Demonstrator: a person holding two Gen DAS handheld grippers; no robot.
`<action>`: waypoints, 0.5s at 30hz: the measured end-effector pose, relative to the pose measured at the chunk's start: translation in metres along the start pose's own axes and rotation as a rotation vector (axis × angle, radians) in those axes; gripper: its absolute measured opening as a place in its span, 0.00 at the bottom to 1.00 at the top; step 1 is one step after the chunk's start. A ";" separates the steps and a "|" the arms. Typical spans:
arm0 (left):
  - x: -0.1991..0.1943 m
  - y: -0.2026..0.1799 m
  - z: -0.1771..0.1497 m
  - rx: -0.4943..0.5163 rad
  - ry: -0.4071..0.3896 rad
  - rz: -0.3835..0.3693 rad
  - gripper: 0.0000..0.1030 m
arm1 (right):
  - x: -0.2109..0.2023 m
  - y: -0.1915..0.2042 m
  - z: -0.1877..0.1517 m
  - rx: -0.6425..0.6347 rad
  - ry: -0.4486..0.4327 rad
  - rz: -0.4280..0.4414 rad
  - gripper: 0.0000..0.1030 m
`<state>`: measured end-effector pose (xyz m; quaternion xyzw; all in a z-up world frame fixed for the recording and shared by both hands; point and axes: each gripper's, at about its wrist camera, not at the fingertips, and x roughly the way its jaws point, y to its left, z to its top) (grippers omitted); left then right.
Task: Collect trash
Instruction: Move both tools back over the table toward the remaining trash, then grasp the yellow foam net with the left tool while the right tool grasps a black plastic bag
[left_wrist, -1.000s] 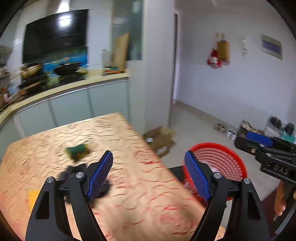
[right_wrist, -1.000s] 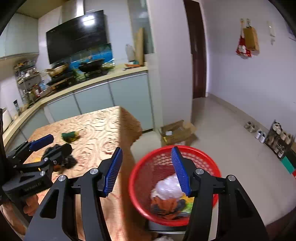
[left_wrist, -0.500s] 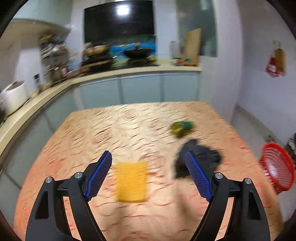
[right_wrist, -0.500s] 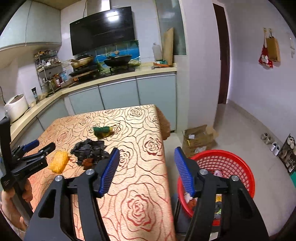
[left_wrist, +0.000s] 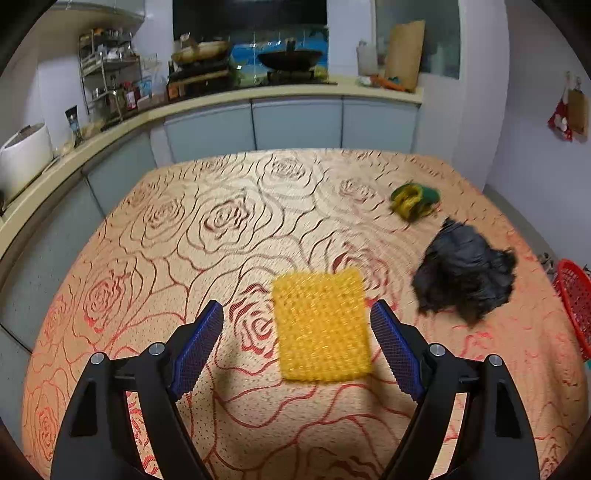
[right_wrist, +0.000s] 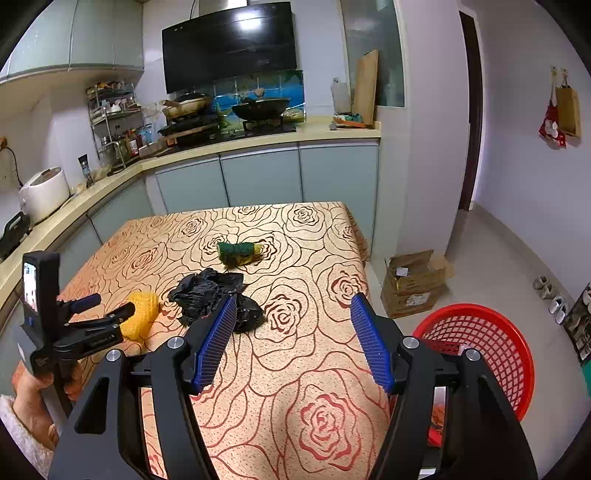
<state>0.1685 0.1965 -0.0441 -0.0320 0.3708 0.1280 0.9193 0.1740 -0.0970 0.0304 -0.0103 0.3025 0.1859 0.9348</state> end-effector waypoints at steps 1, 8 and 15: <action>0.003 0.002 -0.001 -0.008 0.008 -0.003 0.77 | 0.002 0.002 0.000 -0.005 0.004 0.001 0.61; 0.018 0.002 -0.002 0.009 0.047 -0.059 0.59 | 0.015 0.020 0.005 -0.036 0.024 0.017 0.61; 0.021 -0.001 -0.002 0.016 0.066 -0.094 0.20 | 0.029 0.048 0.008 -0.072 0.029 0.055 0.61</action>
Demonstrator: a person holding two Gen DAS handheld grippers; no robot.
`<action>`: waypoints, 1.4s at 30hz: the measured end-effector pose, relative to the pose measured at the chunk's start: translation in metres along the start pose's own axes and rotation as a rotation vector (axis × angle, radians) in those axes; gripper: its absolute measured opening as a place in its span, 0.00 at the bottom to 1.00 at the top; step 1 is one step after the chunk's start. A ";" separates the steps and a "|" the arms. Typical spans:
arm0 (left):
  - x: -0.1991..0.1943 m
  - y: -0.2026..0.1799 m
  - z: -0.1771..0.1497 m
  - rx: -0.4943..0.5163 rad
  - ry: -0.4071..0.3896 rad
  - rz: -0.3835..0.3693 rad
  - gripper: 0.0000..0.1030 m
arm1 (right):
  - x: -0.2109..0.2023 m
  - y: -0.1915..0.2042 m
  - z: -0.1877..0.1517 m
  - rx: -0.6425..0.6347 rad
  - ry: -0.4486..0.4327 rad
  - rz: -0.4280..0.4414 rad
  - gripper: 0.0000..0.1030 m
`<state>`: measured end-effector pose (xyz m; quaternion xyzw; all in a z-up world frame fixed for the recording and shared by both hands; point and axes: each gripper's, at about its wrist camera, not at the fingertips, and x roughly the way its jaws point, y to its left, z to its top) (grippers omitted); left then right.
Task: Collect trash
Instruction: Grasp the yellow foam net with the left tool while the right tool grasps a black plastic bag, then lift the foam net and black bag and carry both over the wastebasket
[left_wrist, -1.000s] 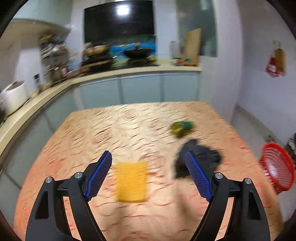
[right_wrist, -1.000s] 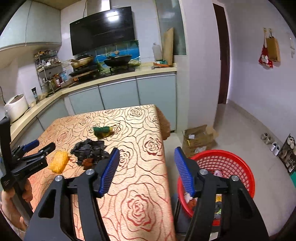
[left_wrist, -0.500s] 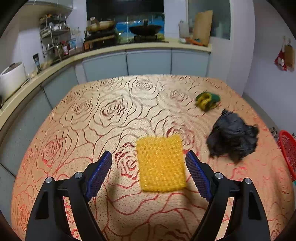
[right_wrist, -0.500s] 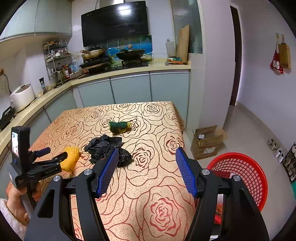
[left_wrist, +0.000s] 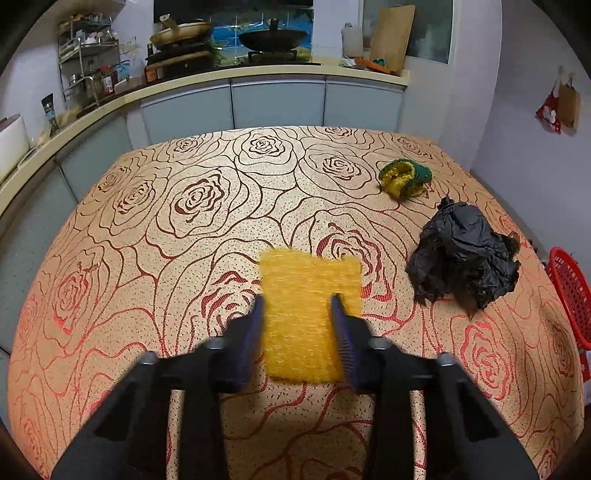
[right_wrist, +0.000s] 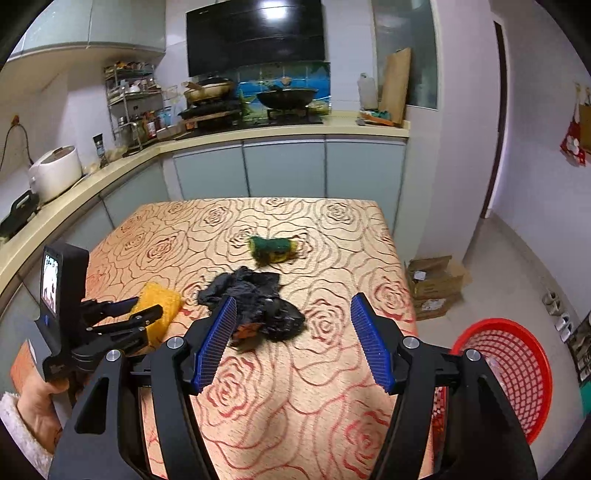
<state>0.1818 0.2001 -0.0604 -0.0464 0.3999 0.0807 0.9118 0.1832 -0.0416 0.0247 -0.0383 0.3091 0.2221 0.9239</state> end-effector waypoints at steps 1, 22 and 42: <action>0.001 0.002 0.000 -0.008 0.006 0.002 0.19 | 0.003 0.004 0.000 -0.005 0.001 0.004 0.61; -0.023 0.041 0.002 -0.181 -0.126 0.000 0.10 | 0.093 0.077 -0.003 -0.189 0.101 0.026 0.65; -0.023 0.041 0.000 -0.189 -0.136 -0.015 0.10 | 0.087 0.068 0.006 -0.135 0.087 0.013 0.33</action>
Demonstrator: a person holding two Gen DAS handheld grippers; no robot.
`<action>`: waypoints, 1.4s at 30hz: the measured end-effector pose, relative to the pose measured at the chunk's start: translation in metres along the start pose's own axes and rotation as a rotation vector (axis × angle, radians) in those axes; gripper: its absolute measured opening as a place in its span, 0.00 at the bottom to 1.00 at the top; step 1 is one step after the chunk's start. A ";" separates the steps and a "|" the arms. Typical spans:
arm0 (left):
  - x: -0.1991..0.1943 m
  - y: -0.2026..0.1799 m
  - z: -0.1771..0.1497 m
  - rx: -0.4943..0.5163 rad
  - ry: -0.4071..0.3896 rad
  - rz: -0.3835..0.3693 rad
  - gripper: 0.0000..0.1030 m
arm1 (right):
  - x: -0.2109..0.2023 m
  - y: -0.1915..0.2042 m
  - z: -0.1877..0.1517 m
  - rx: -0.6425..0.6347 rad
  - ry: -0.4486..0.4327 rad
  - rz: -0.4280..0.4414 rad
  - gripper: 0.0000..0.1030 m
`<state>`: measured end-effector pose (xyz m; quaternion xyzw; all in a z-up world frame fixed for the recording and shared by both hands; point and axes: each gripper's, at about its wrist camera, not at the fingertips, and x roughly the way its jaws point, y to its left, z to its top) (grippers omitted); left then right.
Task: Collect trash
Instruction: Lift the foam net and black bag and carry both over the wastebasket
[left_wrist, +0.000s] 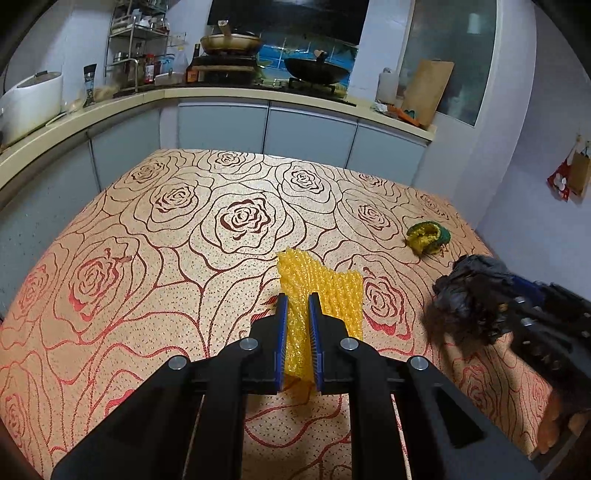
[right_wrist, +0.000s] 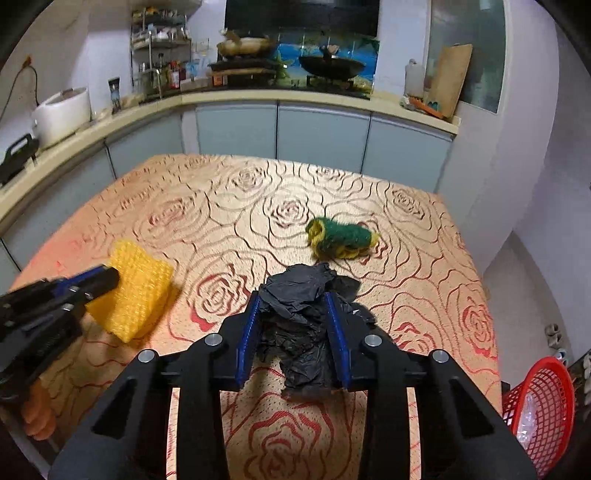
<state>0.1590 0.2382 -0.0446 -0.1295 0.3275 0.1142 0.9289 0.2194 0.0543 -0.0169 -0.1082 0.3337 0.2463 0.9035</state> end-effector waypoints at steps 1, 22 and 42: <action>-0.001 -0.001 0.000 0.002 -0.004 0.001 0.10 | -0.005 -0.001 0.000 0.003 -0.008 0.002 0.33; -0.055 -0.034 0.018 0.076 -0.140 -0.060 0.10 | -0.106 -0.049 0.006 0.135 -0.170 -0.004 0.33; -0.099 -0.083 0.031 0.146 -0.235 -0.134 0.10 | -0.152 -0.086 0.001 0.193 -0.267 -0.057 0.33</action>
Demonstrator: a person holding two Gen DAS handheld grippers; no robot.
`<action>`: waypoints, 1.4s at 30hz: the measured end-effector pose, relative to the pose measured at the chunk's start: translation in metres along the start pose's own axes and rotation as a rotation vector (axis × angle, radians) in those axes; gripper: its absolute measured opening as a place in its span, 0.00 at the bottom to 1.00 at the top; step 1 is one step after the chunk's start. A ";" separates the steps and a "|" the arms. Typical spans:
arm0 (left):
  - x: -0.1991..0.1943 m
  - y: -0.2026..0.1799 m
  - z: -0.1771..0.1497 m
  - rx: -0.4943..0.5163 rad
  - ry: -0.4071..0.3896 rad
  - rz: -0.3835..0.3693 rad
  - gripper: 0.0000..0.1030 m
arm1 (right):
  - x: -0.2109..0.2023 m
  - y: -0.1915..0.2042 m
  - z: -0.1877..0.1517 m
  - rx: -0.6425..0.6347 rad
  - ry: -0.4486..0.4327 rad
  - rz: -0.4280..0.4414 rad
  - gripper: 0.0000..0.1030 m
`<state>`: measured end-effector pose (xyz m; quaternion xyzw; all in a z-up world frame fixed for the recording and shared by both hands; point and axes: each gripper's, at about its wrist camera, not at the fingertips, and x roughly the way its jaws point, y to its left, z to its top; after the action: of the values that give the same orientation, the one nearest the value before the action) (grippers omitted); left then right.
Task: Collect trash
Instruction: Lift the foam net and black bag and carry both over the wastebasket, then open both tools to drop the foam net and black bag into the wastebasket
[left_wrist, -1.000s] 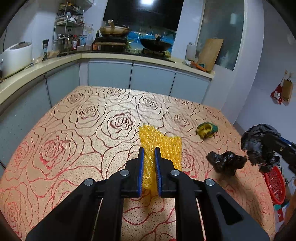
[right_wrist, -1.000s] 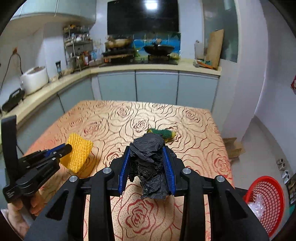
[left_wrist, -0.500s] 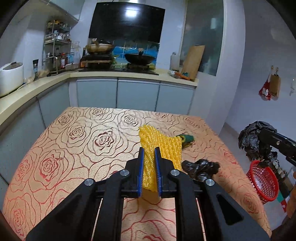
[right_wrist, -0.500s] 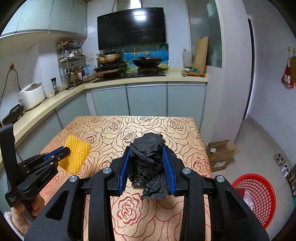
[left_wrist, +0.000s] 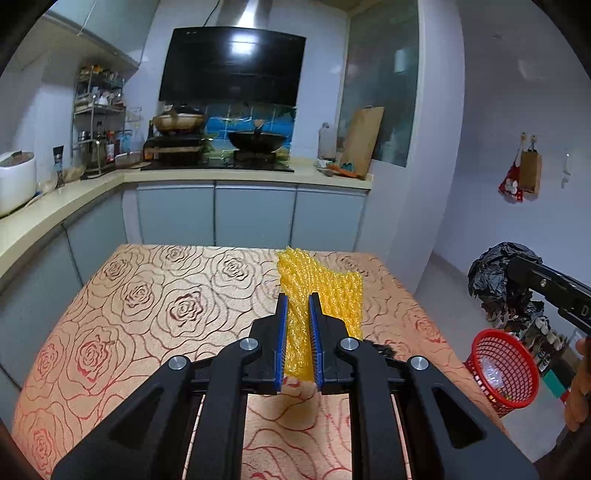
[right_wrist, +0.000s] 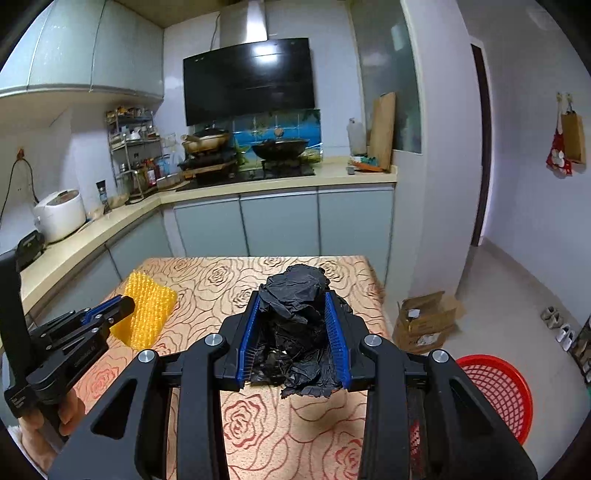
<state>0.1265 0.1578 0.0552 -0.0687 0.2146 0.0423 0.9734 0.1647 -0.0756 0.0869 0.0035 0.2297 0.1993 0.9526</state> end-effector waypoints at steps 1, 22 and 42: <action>-0.001 -0.004 0.001 0.005 -0.003 -0.009 0.10 | -0.002 -0.004 0.000 0.005 -0.003 -0.007 0.33; 0.014 -0.141 0.009 0.139 0.007 -0.269 0.10 | -0.056 -0.118 -0.016 0.128 -0.050 -0.239 0.33; 0.109 -0.285 -0.049 0.282 0.288 -0.478 0.10 | -0.047 -0.212 -0.072 0.295 0.087 -0.343 0.33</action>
<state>0.2366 -0.1254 -0.0018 0.0130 0.3319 -0.2279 0.9153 0.1745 -0.2945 0.0221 0.0949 0.2944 -0.0015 0.9510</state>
